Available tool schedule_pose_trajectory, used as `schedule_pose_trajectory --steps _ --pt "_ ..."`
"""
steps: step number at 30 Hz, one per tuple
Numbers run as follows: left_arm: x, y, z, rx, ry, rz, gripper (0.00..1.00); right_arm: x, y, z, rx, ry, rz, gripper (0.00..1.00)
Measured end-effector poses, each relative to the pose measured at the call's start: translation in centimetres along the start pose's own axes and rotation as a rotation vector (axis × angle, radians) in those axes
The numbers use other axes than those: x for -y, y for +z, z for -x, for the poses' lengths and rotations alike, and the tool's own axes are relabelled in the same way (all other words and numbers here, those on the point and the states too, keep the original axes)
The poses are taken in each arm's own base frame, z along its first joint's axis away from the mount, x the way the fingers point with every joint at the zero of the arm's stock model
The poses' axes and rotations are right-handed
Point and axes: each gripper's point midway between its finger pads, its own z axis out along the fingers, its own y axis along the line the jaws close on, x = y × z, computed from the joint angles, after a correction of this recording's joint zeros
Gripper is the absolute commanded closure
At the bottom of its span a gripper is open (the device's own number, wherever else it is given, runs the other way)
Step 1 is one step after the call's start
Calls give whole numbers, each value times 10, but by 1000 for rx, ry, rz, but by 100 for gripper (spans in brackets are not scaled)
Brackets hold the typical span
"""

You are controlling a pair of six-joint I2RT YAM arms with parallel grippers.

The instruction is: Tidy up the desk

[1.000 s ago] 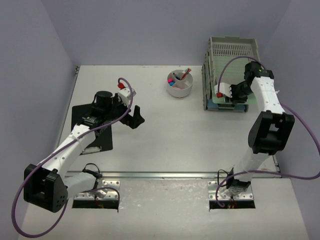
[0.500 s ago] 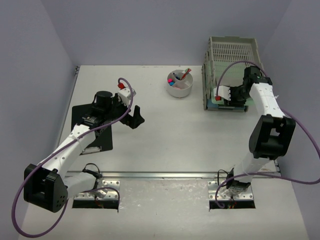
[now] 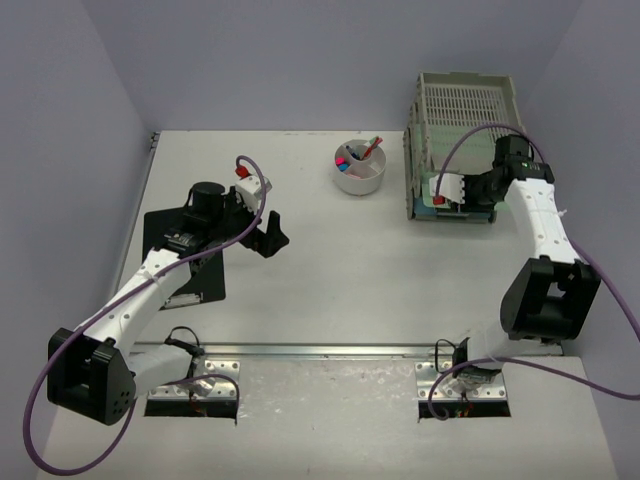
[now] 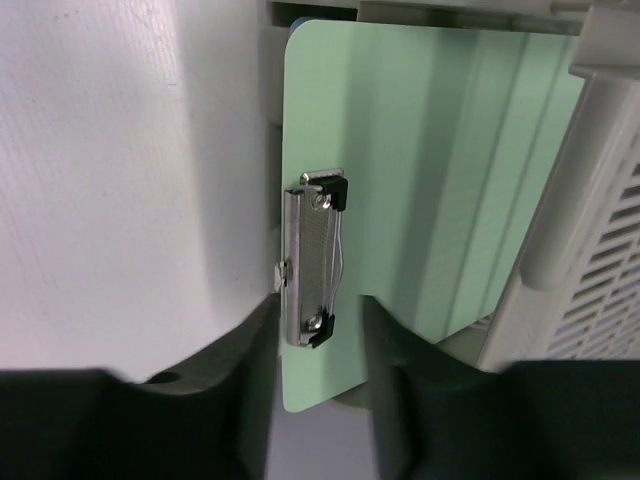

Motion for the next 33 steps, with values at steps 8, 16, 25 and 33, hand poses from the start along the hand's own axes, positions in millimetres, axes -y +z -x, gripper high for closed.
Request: schedule_pose_trajectory --steps 8,16,25,33 --pt "0 0 1 5 2 2 0 -30 -18 18 34 -2 -8 99" --pt "-1 0 2 8 4 8 0 -60 5 17 51 43 56 100" --pt "-2 0 2 9 5 14 0 -66 36 3 38 64 98 84" --pt "-3 1 3 11 8 15 0 -53 48 -6 21 64 63 46"
